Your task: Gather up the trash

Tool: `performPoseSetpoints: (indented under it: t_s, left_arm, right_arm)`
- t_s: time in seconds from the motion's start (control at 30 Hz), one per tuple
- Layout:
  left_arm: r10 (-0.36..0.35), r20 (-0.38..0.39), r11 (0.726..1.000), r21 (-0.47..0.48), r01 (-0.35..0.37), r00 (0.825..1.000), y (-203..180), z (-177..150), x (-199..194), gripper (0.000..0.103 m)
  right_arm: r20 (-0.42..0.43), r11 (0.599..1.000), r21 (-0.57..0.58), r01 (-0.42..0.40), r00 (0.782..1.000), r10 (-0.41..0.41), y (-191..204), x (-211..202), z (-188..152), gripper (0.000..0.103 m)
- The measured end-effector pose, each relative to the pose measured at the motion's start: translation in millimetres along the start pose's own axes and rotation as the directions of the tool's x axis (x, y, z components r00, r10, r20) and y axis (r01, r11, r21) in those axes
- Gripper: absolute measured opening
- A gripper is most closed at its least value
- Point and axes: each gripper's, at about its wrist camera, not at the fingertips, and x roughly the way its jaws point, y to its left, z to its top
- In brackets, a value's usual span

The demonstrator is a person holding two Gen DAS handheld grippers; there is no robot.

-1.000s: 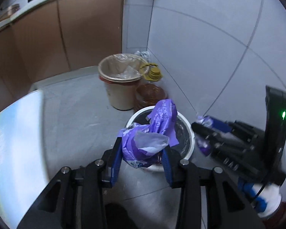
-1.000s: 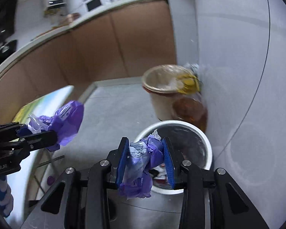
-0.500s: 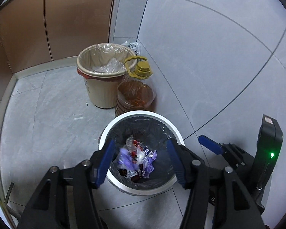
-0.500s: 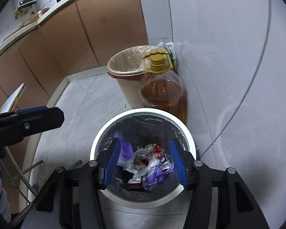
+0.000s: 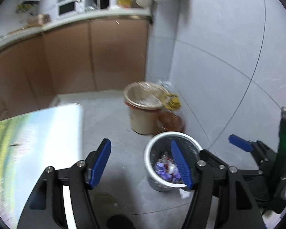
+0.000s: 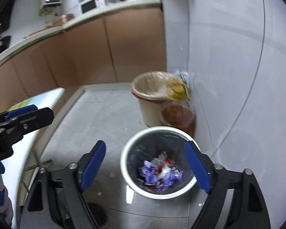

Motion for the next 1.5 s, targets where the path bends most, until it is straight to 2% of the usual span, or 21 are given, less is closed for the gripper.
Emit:
performPoseSetpoints:
  t_s: [0.13, 0.3, 0.5, 0.77, 1.1, 1.4, 1.5]
  left_arm:
    - [0.076, 0.057, 0.997, -0.024, -0.074, 0.996, 23.1, -8.5, -44.4, 0.067]
    - [0.153, 0.112, 0.987, -0.063, -0.147, 0.982, 51.2, -23.2, -100.4, 0.067]
    - [0.245, 0.149, 0.967, -0.116, -0.229, 0.958, 85.6, -46.8, -164.4, 0.073]
    - [0.373, 0.164, 0.920, -0.192, -0.341, 0.913, 125.5, -80.3, -234.0, 0.077]
    - [0.486, 0.181, 0.864, -0.249, -0.438, 0.855, 147.7, -111.0, -289.1, 0.083]
    - [0.553, 0.174, 0.819, -0.295, -0.492, 0.815, 161.4, -127.1, -312.6, 0.086]
    - [0.563, 0.174, 0.809, -0.315, -0.496, 0.808, 167.7, -132.5, -319.2, 0.086]
  right_arm:
    - [0.053, 0.998, -0.049, -0.039, 0.998, 0.042, 37.4, -42.1, 6.2, 0.096]
    - [0.101, 0.989, -0.114, -0.089, 0.990, 0.101, 83.2, -88.1, 9.1, 0.102]
    - [0.134, 0.973, -0.181, -0.144, 0.976, 0.170, 132.2, -134.3, 10.2, 0.103]
    - [0.152, 0.946, -0.257, -0.198, 0.958, 0.242, 177.6, -169.8, 4.9, 0.103]
    - [0.150, 0.919, -0.311, -0.240, 0.943, 0.297, 214.3, -197.7, -13.5, 0.103]
    - [0.171, 0.908, -0.347, -0.235, 0.936, 0.308, 232.5, -220.3, -20.2, 0.103]
    - [0.177, 0.904, -0.359, -0.231, 0.935, 0.309, 235.5, -224.8, -21.9, 0.103]
